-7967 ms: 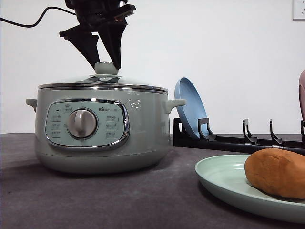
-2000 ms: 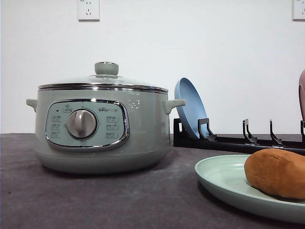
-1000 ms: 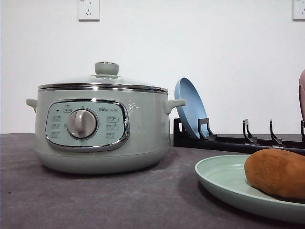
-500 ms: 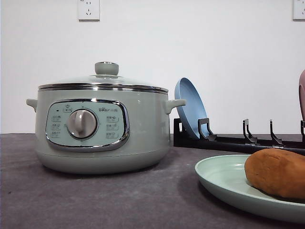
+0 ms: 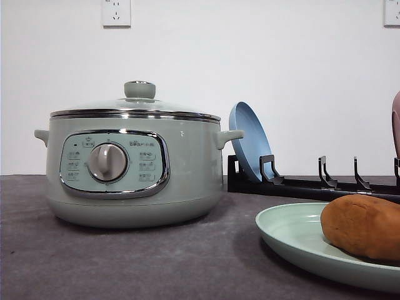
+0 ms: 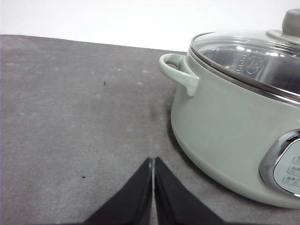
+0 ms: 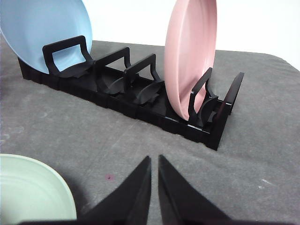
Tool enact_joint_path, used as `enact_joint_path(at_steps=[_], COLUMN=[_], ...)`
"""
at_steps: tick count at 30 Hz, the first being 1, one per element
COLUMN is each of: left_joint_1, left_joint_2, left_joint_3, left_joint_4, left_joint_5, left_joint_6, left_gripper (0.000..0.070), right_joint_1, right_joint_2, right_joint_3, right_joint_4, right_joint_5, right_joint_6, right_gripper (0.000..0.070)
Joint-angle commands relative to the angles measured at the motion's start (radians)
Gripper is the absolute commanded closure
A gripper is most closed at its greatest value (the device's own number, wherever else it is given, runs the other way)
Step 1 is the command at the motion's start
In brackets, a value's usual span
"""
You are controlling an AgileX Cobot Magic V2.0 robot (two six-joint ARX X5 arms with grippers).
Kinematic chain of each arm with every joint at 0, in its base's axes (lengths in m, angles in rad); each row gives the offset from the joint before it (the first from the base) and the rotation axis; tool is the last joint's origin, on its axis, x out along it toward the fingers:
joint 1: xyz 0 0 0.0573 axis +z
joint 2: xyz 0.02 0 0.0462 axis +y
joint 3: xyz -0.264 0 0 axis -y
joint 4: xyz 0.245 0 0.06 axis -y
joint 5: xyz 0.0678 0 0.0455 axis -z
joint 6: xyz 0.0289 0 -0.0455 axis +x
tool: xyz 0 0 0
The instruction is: Transfer potato from steamer to green plate
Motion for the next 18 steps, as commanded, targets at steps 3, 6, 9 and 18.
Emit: enact_joint_path(at_steps=[3, 6, 9, 18], left_joint_1=[-0.002, -0.002, -0.002, -0.002], left_joint_2=[-0.001, -0.001, -0.001, -0.001], left_joint_3=[-0.02, -0.02, -0.02, -0.02], left_joint_4=[-0.006, -0.006, -0.006, -0.006], left_joint_5=[-0.003, -0.003, -0.003, -0.003], left_joint_6=[0.007, 0.007, 0.007, 0.007], left_gripper=[0.07, 0.07, 0.07, 0.07], right_joint_1=[0.0, 0.0, 0.0, 0.0], right_joint_2=[-0.002, -0.002, -0.002, -0.002], right_joint_3=[-0.005, -0.005, -0.005, -0.005], right_joint_4=[0.015, 0.015, 0.015, 0.015], right_joint_5=[0.0, 0.0, 0.0, 0.0], right_joint_6=[-0.003, -0.003, -0.003, -0.003], right_gripper=[0.0685, 0.0685, 0.0685, 0.0685])
